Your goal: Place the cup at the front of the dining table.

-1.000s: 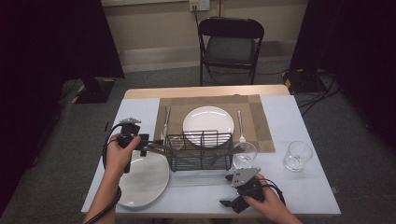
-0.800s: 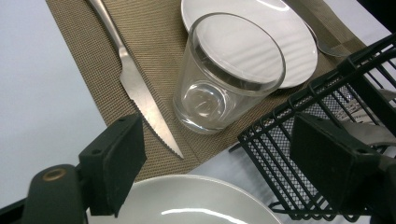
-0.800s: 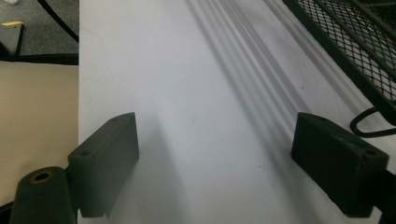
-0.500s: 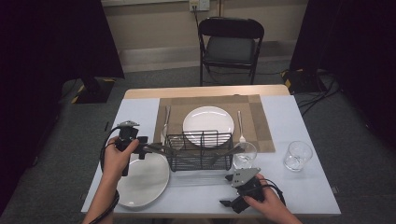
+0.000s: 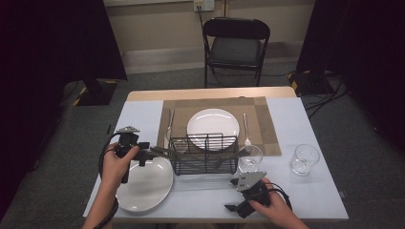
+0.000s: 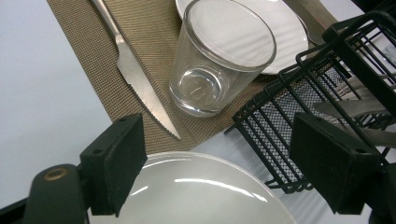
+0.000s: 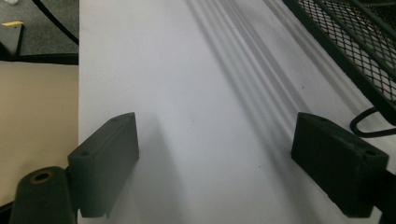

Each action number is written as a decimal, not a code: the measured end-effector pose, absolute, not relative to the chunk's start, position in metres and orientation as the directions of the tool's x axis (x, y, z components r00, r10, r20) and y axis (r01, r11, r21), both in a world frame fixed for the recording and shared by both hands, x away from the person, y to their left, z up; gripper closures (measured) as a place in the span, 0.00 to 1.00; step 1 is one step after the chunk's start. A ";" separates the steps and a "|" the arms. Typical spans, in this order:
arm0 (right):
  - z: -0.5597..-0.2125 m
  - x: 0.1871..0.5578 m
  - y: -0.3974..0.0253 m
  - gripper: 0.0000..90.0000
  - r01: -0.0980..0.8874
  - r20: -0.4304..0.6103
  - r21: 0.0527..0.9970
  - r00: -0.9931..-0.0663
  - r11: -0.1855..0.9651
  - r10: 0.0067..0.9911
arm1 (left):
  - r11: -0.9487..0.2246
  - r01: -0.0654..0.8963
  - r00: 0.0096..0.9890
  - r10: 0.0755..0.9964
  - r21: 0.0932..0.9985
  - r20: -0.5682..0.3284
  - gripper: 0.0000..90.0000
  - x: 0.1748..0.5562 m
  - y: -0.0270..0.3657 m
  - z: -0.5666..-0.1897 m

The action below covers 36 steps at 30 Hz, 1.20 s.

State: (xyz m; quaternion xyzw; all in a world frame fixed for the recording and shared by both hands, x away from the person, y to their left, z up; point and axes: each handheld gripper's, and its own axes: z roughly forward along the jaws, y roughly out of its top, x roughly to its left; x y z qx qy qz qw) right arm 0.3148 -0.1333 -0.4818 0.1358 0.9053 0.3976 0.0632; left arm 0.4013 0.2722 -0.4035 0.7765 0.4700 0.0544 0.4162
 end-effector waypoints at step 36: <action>-0.482 0.315 -0.133 0.15 0.196 -0.006 0.737 -0.955 0.647 0.296 | -0.222 0.688 0.559 0.768 0.691 -0.311 0.21 0.384 0.285 -0.411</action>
